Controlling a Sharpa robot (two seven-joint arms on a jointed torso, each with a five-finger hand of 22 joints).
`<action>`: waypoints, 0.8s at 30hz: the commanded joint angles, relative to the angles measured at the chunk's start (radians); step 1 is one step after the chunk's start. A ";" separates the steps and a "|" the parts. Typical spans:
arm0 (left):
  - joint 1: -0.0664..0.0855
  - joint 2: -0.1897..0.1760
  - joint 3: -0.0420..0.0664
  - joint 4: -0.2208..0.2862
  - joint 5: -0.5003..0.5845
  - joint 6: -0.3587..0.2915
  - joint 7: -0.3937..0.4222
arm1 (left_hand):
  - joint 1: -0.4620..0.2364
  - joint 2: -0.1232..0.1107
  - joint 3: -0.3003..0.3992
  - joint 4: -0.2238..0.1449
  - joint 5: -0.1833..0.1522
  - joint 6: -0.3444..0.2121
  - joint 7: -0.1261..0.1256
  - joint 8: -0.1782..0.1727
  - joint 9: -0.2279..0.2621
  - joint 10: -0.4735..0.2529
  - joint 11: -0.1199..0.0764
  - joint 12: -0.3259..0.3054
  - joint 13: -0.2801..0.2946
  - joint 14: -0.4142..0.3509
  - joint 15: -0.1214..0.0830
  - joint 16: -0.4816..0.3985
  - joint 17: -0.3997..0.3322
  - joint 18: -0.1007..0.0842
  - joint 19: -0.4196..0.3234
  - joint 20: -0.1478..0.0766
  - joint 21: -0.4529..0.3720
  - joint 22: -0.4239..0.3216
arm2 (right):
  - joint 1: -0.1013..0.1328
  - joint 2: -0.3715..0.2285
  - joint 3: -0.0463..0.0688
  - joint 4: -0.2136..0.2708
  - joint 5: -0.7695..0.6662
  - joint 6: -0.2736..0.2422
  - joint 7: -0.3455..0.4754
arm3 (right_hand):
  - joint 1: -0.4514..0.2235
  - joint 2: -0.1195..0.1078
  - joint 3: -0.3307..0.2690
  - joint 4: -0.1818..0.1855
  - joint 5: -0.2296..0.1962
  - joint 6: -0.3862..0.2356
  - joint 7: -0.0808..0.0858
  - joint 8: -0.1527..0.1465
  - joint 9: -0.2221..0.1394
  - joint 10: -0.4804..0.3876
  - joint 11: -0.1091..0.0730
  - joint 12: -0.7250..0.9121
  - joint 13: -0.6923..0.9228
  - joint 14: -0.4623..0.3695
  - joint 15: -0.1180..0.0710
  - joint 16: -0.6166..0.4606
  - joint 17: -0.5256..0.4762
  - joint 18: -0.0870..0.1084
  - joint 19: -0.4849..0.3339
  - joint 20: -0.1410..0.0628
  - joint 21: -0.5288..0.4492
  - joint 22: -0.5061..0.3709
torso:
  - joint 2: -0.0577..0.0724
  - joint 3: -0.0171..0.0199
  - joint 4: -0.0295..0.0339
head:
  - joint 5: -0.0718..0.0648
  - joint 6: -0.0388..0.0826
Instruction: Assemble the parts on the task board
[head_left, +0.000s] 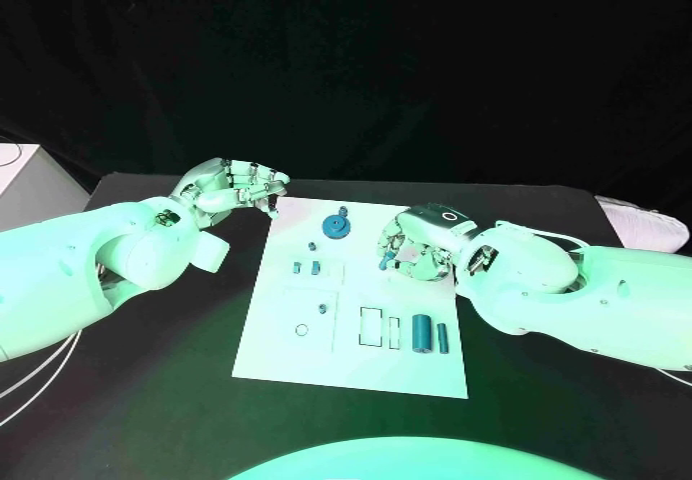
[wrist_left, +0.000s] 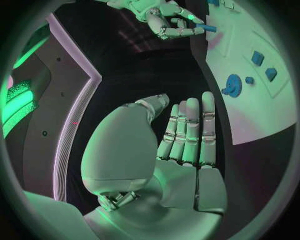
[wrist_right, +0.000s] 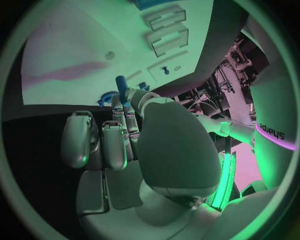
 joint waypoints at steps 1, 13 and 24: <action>0.000 0.004 0.000 -0.002 -0.001 0.017 0.006 | 0.006 0.005 -0.004 0.001 0.001 0.007 0.003 -0.004 -0.001 0.005 0.000 -0.004 -0.001 0.002 -0.001 -0.007 -0.001 0.013 0.008 -0.001 -0.006 -0.001 | 0.010 -0.005 0.002 0.024 -0.022 -0.063 0.003 | -0.007 0.007 0.052 -0.046 0.004 0.003 0.008 0.008 0.011 0.061 -0.052 -0.002 0.020 0.042 -0.008 -0.002 0.000 -0.013 0.035 -0.010 0.007 0.118 | 0.000 -0.0005 0.0001 | 0.013 0.001; 0.000 0.014 0.000 -0.007 -0.002 0.021 0.009 | 0.006 0.007 -0.004 0.002 0.001 0.007 0.002 -0.005 -0.002 0.005 0.000 -0.005 -0.001 0.002 -0.001 -0.007 -0.001 0.013 0.008 -0.001 -0.006 -0.001 | 0.003 0.101 0.001 0.032 -0.015 -0.079 0.033 | -0.011 0.007 0.057 -0.050 0.002 0.002 0.008 0.011 0.014 0.063 -0.052 -0.004 0.021 0.043 -0.008 -0.002 -0.001 -0.013 0.034 -0.010 0.007 0.119 | 0.001 -0.0008 -0.0028 | 0.045 0.003; 0.000 0.027 0.000 -0.011 -0.002 0.026 0.009 | 0.007 0.008 -0.003 0.001 0.001 0.007 0.002 -0.005 -0.002 0.005 0.000 -0.006 -0.001 0.002 -0.001 -0.007 -0.001 0.013 0.008 -0.001 -0.007 -0.001 | -0.068 0.246 -0.007 -0.020 -0.006 -0.059 0.073 | -0.014 0.007 0.066 -0.060 0.004 -0.003 0.010 0.013 0.018 0.062 -0.051 -0.009 0.022 0.041 -0.008 -0.005 -0.006 -0.011 0.031 -0.010 -0.005 0.116 | 0.002 -0.0028 0.0034 | 0.071 -0.007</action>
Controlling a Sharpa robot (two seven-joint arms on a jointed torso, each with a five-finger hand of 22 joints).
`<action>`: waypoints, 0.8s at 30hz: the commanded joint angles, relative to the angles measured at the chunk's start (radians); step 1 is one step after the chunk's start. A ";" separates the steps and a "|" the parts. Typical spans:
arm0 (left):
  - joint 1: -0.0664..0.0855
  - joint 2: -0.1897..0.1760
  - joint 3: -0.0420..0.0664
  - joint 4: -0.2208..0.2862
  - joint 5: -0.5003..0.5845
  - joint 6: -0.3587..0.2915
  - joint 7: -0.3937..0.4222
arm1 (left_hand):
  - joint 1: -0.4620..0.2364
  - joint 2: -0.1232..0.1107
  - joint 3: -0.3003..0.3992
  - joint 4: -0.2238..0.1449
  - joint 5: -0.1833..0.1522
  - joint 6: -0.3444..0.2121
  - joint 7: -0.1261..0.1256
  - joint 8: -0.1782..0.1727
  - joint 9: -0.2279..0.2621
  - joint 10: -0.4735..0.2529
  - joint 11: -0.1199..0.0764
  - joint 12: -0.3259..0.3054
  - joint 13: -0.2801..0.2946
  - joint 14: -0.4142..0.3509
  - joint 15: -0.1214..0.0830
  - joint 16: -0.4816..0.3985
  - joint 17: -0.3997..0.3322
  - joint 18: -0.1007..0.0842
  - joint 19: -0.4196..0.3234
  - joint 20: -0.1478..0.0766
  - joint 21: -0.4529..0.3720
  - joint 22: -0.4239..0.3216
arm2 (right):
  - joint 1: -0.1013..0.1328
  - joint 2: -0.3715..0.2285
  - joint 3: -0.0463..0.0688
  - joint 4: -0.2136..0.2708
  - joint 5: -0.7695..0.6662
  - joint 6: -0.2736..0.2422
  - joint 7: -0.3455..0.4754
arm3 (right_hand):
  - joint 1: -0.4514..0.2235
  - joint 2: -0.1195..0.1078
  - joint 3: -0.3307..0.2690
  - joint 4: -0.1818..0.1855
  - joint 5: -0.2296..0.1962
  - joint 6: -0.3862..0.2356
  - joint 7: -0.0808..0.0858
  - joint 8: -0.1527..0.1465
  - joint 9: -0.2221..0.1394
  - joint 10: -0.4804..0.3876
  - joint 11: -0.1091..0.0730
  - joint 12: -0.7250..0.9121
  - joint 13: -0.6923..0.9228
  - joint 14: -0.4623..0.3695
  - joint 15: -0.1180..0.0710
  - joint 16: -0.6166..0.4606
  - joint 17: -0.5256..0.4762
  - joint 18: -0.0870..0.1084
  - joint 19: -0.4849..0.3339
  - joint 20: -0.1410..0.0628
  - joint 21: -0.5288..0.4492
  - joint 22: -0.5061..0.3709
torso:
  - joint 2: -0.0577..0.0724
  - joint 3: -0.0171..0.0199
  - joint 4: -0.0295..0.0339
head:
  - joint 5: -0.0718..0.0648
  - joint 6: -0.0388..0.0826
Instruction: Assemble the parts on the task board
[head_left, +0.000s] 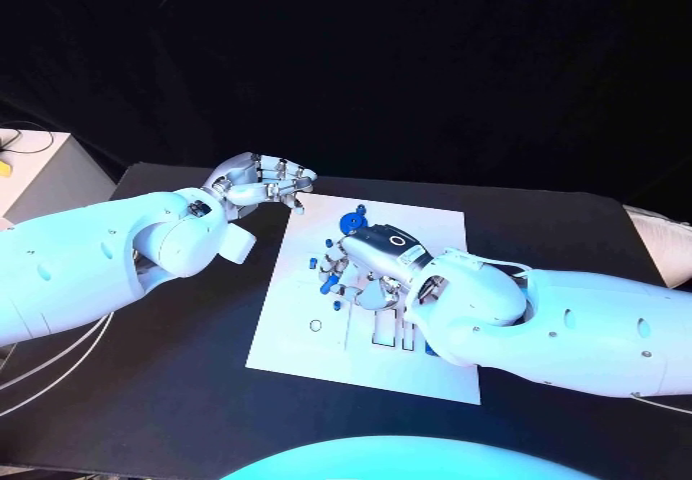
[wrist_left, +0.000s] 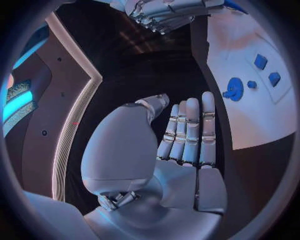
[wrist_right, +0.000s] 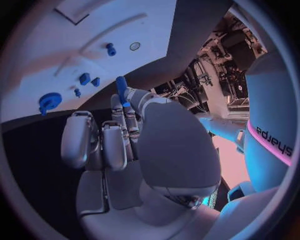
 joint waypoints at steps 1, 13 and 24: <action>0.000 0.003 0.001 0.001 -0.002 0.019 0.008 | 0.007 0.008 -0.003 0.001 0.001 0.007 0.002 -0.006 -0.002 0.005 0.000 -0.006 -0.001 0.002 -0.001 -0.007 -0.001 0.014 0.008 -0.001 -0.007 -0.001 | -0.020 0.021 -0.002 -0.016 0.000 0.009 0.041 | -0.009 0.003 0.048 -0.041 0.005 -0.004 0.006 0.007 0.006 0.060 -0.053 0.001 0.022 0.041 -0.008 -0.005 -0.002 -0.011 0.035 -0.007 -0.006 0.117 | 0.001 -0.0016 0.0016 | 0.005 -0.001; 0.000 0.006 0.001 -0.002 -0.002 0.020 0.008 | 0.007 0.008 -0.003 0.001 0.001 0.007 0.002 -0.006 -0.002 0.005 0.000 -0.006 -0.001 0.002 -0.001 -0.007 -0.001 0.014 0.008 -0.001 -0.007 -0.001 | -0.072 0.041 -0.006 -0.047 0.004 0.027 0.054 | -0.013 0.002 0.053 -0.048 0.008 -0.008 0.007 0.009 0.009 0.059 -0.051 -0.002 0.022 0.040 -0.007 -0.007 -0.004 -0.010 0.033 -0.007 -0.012 0.115 | 0.001 0.0011 -0.0002 | 0.101 -0.026; 0.000 0.009 0.001 -0.007 -0.002 0.021 0.007 | 0.007 0.008 -0.003 0.001 0.001 0.007 0.002 -0.006 -0.002 0.005 0.000 -0.006 -0.001 0.002 -0.001 -0.007 -0.001 0.014 0.008 -0.001 -0.007 -0.001 | -0.085 0.044 -0.006 -0.060 0.001 0.026 0.041 | -0.014 0.002 0.054 -0.049 0.009 -0.008 0.008 0.009 0.009 0.059 -0.051 -0.003 0.022 0.040 -0.007 -0.007 -0.005 -0.010 0.033 -0.006 -0.012 0.116 | 0.000 -0.0015 0.0009 | 0.125 -0.035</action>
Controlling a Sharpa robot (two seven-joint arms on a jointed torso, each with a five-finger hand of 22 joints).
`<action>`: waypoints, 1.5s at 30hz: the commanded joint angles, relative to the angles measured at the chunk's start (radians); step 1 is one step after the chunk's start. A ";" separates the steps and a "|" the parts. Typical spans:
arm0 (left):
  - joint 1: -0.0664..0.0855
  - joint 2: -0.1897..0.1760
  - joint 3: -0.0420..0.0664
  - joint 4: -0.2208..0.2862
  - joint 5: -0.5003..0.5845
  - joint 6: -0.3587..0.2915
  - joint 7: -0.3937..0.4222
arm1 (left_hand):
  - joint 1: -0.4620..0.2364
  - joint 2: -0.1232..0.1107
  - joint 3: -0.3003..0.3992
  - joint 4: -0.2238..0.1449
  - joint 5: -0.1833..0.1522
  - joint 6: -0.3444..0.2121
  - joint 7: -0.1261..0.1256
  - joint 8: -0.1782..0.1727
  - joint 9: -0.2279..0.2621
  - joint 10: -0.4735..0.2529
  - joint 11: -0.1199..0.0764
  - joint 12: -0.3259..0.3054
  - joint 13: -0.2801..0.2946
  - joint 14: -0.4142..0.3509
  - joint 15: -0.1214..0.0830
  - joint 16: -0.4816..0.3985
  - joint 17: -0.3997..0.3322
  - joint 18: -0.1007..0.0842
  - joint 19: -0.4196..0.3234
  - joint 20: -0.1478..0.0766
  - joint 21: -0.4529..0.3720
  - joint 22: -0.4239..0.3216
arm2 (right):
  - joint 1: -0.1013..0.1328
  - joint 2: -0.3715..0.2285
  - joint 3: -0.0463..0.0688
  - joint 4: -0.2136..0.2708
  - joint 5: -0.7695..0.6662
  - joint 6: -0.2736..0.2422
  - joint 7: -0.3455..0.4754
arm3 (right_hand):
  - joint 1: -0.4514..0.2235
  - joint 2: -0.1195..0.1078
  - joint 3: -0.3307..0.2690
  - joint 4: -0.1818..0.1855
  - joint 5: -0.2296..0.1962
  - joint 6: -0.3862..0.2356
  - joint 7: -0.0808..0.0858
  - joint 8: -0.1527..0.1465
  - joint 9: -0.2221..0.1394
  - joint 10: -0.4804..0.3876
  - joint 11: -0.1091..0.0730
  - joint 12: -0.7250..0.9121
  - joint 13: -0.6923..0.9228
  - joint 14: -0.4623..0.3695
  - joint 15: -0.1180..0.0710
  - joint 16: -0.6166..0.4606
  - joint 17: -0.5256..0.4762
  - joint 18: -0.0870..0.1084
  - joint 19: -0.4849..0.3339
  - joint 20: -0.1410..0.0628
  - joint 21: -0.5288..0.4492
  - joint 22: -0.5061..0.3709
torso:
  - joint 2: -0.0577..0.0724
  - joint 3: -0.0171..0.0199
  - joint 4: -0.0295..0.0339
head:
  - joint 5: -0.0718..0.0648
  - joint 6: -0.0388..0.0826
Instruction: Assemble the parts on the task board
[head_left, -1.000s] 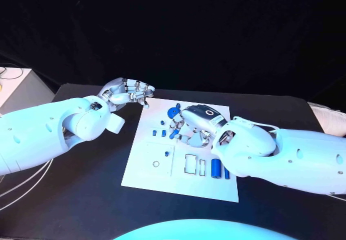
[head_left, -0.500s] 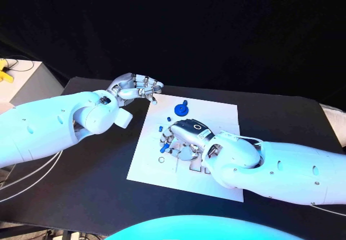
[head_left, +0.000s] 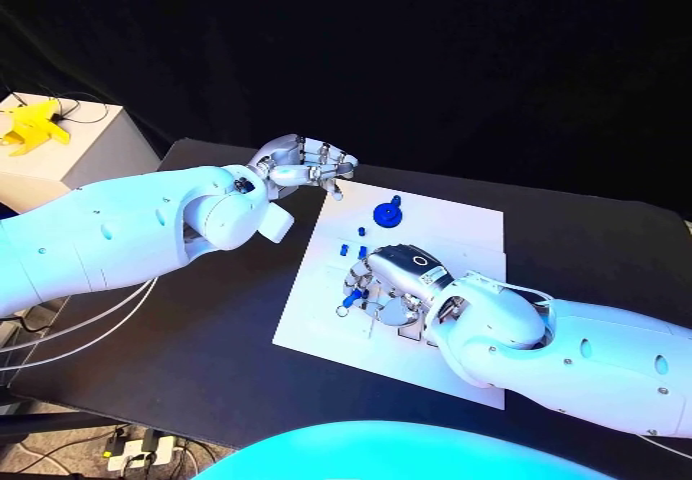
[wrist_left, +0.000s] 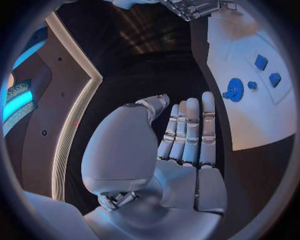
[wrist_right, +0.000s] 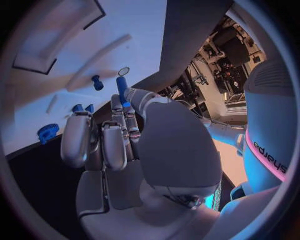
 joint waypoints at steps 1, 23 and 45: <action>0.000 0.002 0.001 0.000 -0.001 0.016 0.007 | 0.003 0.004 -0.003 0.001 0.001 0.007 0.002 -0.006 -0.002 0.005 0.000 -0.006 -0.001 0.002 -0.001 -0.007 -0.001 0.014 0.008 -0.001 -0.007 -0.001 | -0.004 0.002 0.000 0.000 -0.007 0.013 0.005 | 0.002 0.013 0.035 -0.030 0.005 -0.002 0.005 0.004 0.002 0.059 -0.051 -0.002 0.014 0.040 -0.007 -0.002 0.001 -0.010 0.033 -0.007 -0.004 0.116 | 0.000 -0.0014 0.0012 | 0.009 -0.006; 0.000 0.002 0.001 0.002 -0.001 0.015 0.006 | 0.004 0.004 -0.005 0.001 0.001 0.007 0.003 -0.007 -0.002 0.006 0.000 -0.007 -0.001 0.002 -0.001 -0.007 -0.001 0.013 0.008 -0.001 -0.007 -0.001 | -0.021 0.018 -0.001 -0.009 -0.012 0.015 0.000 | 0.000 0.013 0.037 -0.033 0.006 -0.003 0.005 0.004 0.003 0.059 -0.050 -0.003 0.015 0.040 -0.007 -0.002 0.001 -0.010 0.033 -0.006 -0.006 0.116 | 0.000 -0.0017 0.0017 | 0.028 -0.021; 0.001 0.002 0.001 0.003 -0.002 0.015 0.005 | 0.004 0.004 -0.005 0.001 0.001 0.007 0.003 -0.007 -0.002 0.006 0.000 -0.007 -0.001 0.002 -0.001 -0.007 -0.001 0.013 0.008 -0.001 -0.007 -0.001 | -0.029 0.036 -0.006 -0.034 -0.041 0.049 -0.046 | -0.001 0.013 0.039 -0.035 0.007 -0.004 0.005 0.005 0.004 0.059 -0.050 -0.004 0.015 0.040 -0.007 -0.003 -0.001 -0.010 0.032 -0.006 -0.008 0.115 | 0.000 -0.0010 0.0000 | 0.034 -0.023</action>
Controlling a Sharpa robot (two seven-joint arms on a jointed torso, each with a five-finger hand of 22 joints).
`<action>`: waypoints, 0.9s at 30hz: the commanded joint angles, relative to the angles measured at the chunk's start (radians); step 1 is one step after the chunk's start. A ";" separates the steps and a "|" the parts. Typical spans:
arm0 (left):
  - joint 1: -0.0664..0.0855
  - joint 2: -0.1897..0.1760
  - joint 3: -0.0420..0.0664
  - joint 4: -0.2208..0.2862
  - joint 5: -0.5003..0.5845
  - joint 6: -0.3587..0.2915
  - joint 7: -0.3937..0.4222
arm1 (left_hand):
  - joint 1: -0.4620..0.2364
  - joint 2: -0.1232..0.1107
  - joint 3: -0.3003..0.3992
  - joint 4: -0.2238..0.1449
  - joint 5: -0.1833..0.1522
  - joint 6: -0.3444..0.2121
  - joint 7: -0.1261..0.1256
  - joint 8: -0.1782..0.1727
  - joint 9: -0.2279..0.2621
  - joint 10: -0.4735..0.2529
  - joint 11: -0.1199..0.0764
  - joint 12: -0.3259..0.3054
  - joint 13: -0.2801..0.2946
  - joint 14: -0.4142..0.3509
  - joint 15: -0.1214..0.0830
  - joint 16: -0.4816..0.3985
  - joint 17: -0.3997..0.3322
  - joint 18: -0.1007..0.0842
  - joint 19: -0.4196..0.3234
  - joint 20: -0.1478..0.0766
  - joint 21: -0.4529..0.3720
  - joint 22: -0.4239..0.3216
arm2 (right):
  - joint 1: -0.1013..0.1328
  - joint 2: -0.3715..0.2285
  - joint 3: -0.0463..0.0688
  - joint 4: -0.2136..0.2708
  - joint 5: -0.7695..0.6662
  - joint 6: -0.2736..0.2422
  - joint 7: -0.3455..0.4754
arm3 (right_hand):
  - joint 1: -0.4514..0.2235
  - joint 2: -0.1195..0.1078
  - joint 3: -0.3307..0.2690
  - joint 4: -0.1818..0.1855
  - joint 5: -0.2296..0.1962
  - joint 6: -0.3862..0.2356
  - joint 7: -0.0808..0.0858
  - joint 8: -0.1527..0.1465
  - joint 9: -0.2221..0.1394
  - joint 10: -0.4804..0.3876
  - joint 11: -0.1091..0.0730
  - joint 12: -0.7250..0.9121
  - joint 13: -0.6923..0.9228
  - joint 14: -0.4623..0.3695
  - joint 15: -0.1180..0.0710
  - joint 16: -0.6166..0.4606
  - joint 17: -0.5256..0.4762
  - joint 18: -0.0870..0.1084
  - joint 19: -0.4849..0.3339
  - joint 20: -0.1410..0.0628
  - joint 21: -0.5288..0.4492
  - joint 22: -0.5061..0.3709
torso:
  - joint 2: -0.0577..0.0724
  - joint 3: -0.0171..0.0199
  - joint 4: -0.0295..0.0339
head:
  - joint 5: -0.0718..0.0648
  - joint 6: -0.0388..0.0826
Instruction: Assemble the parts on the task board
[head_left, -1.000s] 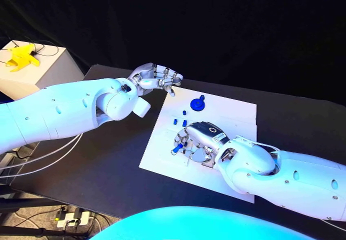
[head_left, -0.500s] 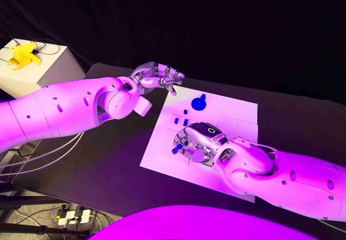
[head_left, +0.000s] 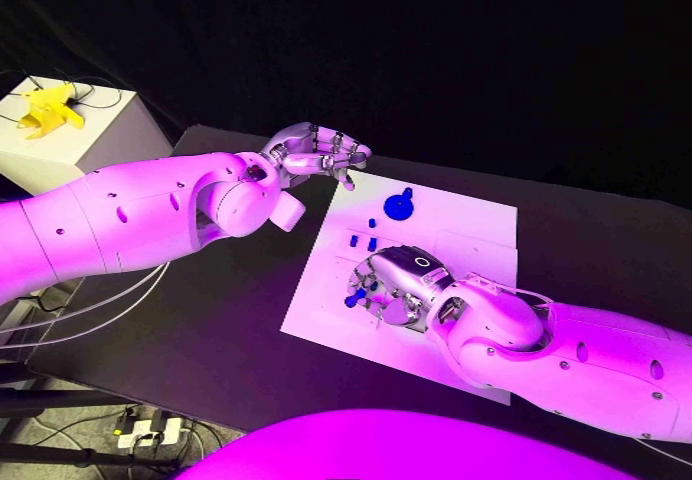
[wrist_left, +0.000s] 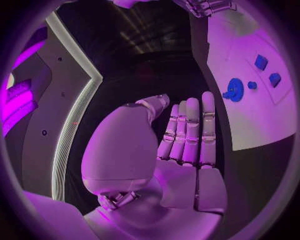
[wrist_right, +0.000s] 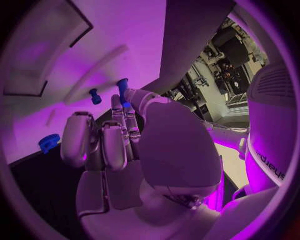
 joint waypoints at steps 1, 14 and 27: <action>0.001 0.002 0.001 0.003 -0.001 0.013 0.006 | 0.004 0.004 -0.005 0.001 0.001 0.007 0.003 -0.004 -0.001 0.006 0.000 -0.003 -0.001 0.002 -0.001 -0.003 -0.001 0.013 0.008 -0.001 -0.003 -0.002 | -0.002 0.001 -0.001 -0.005 -0.029 0.034 -0.025 | 0.001 0.010 0.033 -0.030 0.004 0.001 0.003 0.005 0.002 0.059 -0.050 0.003 0.002 0.042 -0.005 -0.003 -0.002 -0.010 0.032 -0.006 -0.003 0.116 | 0.000 0.0000 0.0000 | 0.000 0.000; 0.001 0.002 0.001 0.003 -0.001 0.013 0.005 | 0.004 0.004 -0.005 0.001 0.001 0.007 0.003 -0.004 -0.001 0.006 0.000 -0.003 -0.001 0.002 -0.001 -0.003 -0.001 0.013 0.008 -0.001 -0.003 -0.002 | -0.005 0.019 -0.006 -0.020 -0.008 0.059 0.010 | -0.071 -0.023 0.007 -0.048 0.093 -0.039 0.014 -0.004 0.013 0.023 -0.036 -0.025 0.000 0.036 0.007 -0.014 -0.018 -0.004 0.020 0.003 -0.041 0.109 | 0.000 -0.0002 0.0004 | 0.000 0.001; 0.001 0.001 0.001 0.004 -0.001 0.011 0.000 | 0.005 0.002 -0.008 0.003 0.001 0.003 0.004 -0.009 -0.002 0.005 0.001 -0.007 -0.001 0.001 -0.001 -0.004 -0.001 0.013 0.008 -0.001 -0.005 -0.002 | -0.005 0.019 -0.010 -0.023 0.030 0.073 0.071 | -0.091 -0.076 -0.005 -0.065 0.089 -0.098 0.029 -0.051 -0.004 -0.107 -0.007 -0.027 -0.028 0.026 0.031 -0.027 -0.040 0.008 -0.003 0.023 -0.125 0.083 | 0.000 0.0004 -0.0011 | 0.003 -0.002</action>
